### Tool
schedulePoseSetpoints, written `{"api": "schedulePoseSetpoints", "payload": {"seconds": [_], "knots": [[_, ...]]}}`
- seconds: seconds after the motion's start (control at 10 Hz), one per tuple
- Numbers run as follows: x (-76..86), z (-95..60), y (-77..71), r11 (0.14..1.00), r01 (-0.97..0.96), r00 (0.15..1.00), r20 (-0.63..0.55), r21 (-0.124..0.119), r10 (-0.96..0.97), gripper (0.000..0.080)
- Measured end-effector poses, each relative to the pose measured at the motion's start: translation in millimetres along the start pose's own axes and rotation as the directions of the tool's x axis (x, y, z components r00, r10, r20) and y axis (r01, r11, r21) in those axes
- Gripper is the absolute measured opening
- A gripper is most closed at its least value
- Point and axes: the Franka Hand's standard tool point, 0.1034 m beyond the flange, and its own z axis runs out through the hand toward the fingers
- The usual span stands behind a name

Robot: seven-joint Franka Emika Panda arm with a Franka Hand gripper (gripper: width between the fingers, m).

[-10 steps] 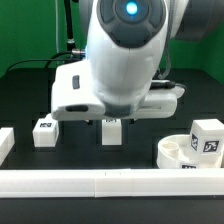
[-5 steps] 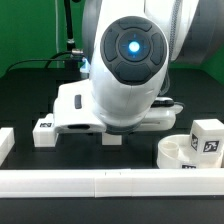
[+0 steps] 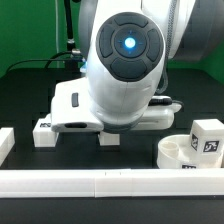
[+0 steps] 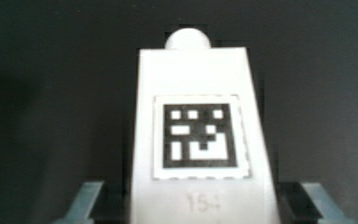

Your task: Assemble stool

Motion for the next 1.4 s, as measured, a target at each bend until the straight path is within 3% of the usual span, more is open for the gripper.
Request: {"api": "schedulePoseSetpoints", "payload": {"seconds": [0.2,0.5,0.7,1.0,1.1,1.3,1.4], "knots": [[-2.0,-4.4,-0.8,1.0,0.002,1.0,-0.002,0.0,-0.002,0.0338],[-28.0,-45.1,-6.0,1.0,0.009,1.0,-0.019,0.008,-0.009,0.0338],[-23.2,-32.9,-4.9,1.0,0.008,1.0,-0.014,0.008,-0.008,0.0338],[-19.0,-35.8,-4.2,1.0,0.008,0.999,-0.046,0.005,-0.007,0.0338],[-9.5,-43.2,-2.9,1.0,0.015,0.993,-0.121,-0.002,-0.015,0.0338],[-17.2,-66.0,-5.3,1.0,0.017,0.97,-0.242,-0.007,-0.018,0.0338],[-14.9,-64.1,-4.0,1.0,0.015,0.953,-0.302,-0.011,-0.018,0.0338]]}}
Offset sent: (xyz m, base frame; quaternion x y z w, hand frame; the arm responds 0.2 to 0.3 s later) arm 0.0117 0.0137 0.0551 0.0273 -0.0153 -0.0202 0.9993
